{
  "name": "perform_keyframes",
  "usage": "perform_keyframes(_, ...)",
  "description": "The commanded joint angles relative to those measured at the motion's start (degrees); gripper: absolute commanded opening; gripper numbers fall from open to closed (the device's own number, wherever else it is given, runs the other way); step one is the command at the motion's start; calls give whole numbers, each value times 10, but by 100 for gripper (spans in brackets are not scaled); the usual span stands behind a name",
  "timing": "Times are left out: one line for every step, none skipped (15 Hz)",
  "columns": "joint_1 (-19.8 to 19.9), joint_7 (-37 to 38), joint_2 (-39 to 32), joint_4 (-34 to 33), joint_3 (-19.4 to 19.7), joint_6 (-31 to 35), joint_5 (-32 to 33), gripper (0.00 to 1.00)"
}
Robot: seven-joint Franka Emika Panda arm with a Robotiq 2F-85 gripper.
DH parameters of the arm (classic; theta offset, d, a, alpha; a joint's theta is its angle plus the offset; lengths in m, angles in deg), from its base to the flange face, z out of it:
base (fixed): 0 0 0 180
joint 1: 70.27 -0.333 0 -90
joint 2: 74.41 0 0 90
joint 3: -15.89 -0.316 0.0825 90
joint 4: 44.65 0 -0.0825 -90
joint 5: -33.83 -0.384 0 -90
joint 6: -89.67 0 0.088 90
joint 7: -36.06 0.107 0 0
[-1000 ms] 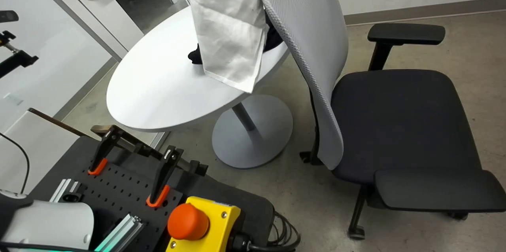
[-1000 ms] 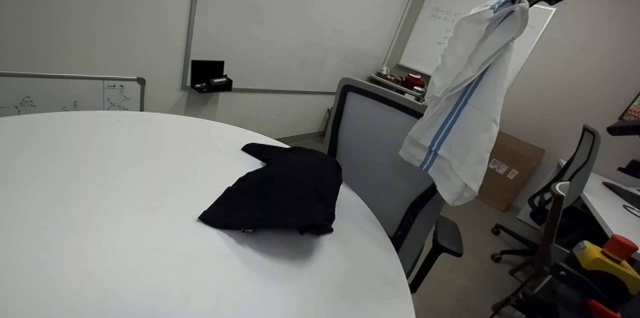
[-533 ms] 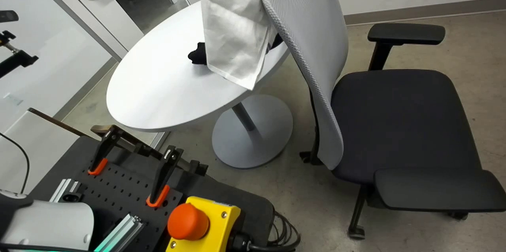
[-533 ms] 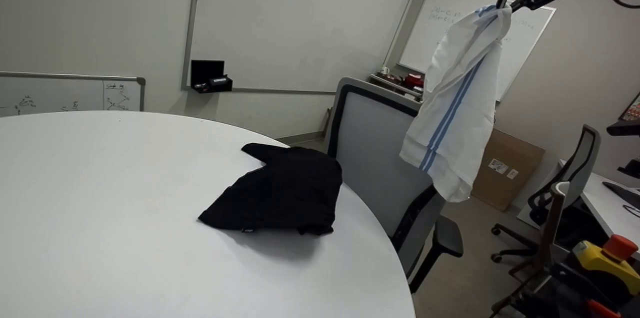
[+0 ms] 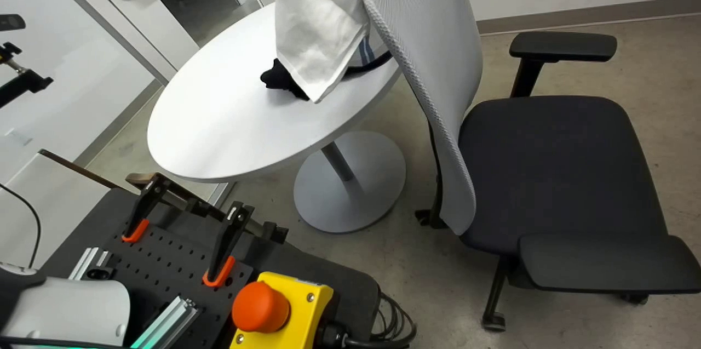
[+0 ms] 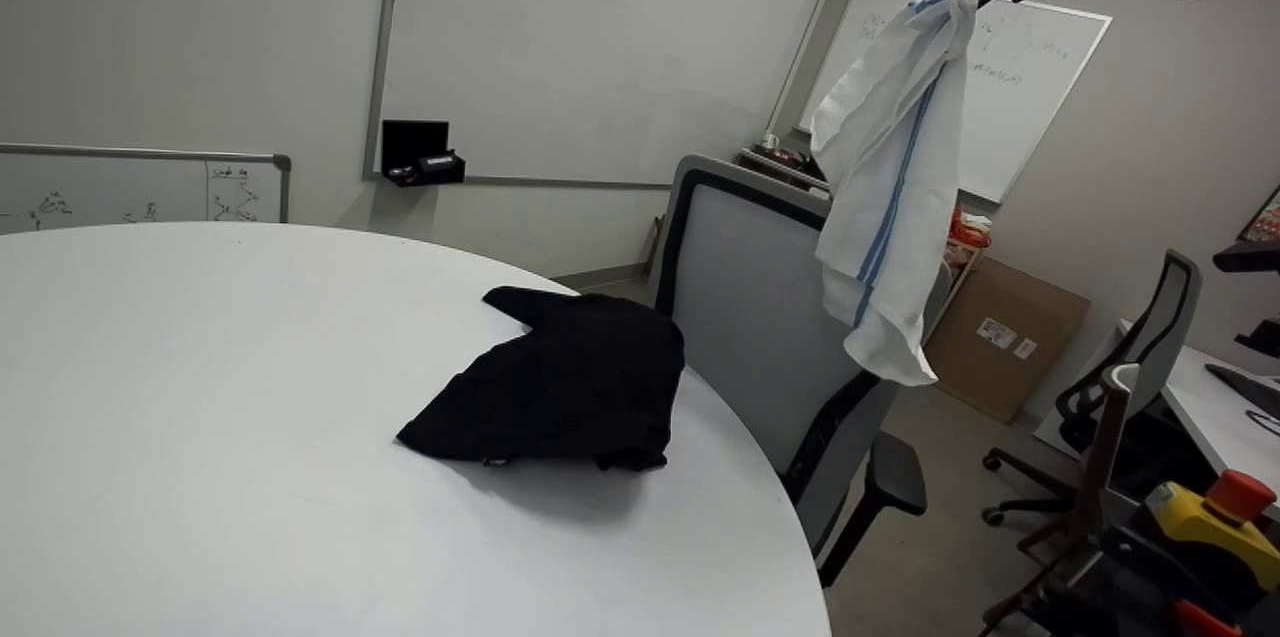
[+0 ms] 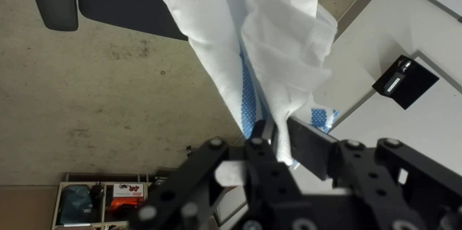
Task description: Hang the white towel and the black shirt on the chair, afterwards take the towel off and put it back on the table
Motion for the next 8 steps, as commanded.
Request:
perform_keyframes(-11, -2, -52, -62, 18, -1, -20, 3)
perform_keyframes(-11, -4, -61, -75, 23, -3, -21, 3)
perform_keyframes(-11, -4, -66, -83, 29, -5, -21, 3)
perform_keyframes(-10, -4, -72, -93, 35, -7, -22, 3)
perform_keyframes(-9, -4, -76, -98, 42, -8, -20, 3)
perform_keyframes(-9, -3, -77, -102, 49, -8, -19, 3)
perform_keyframes(-7, -3, -80, -106, 57, -9, -17, 3)
perform_keyframes(-7, -2, -82, -109, 63, -10, -16, 3)
